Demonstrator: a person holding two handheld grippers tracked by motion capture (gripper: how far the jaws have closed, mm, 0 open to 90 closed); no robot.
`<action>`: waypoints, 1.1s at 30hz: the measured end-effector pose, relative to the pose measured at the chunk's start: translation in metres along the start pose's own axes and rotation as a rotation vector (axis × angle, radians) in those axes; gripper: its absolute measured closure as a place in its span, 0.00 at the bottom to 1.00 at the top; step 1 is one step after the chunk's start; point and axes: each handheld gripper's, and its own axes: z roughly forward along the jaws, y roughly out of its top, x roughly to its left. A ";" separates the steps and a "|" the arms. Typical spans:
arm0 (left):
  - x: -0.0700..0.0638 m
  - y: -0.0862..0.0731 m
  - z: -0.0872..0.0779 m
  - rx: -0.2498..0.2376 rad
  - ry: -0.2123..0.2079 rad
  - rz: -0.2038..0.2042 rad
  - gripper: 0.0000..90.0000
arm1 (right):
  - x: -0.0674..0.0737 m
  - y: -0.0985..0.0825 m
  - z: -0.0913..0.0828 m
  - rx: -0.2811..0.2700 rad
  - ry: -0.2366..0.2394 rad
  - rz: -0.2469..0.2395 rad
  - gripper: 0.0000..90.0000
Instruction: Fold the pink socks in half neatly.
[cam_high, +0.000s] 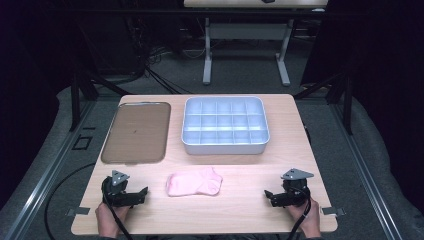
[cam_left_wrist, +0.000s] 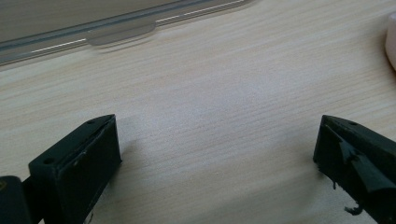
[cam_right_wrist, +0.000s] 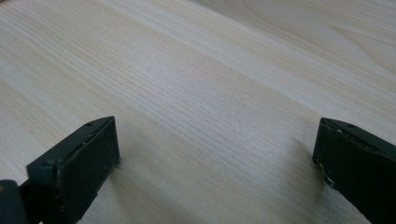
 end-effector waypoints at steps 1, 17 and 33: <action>0.000 0.000 0.000 0.000 0.000 0.000 0.02 | 0.000 0.000 0.000 0.000 0.000 0.000 0.00; -0.020 0.028 -0.028 -0.054 -0.075 0.043 0.00 | 0.000 0.000 0.000 -0.003 -0.001 0.005 0.00; -0.075 0.070 -0.024 -0.077 -0.226 0.153 0.01 | -0.001 0.000 -0.001 0.008 -0.004 0.002 0.00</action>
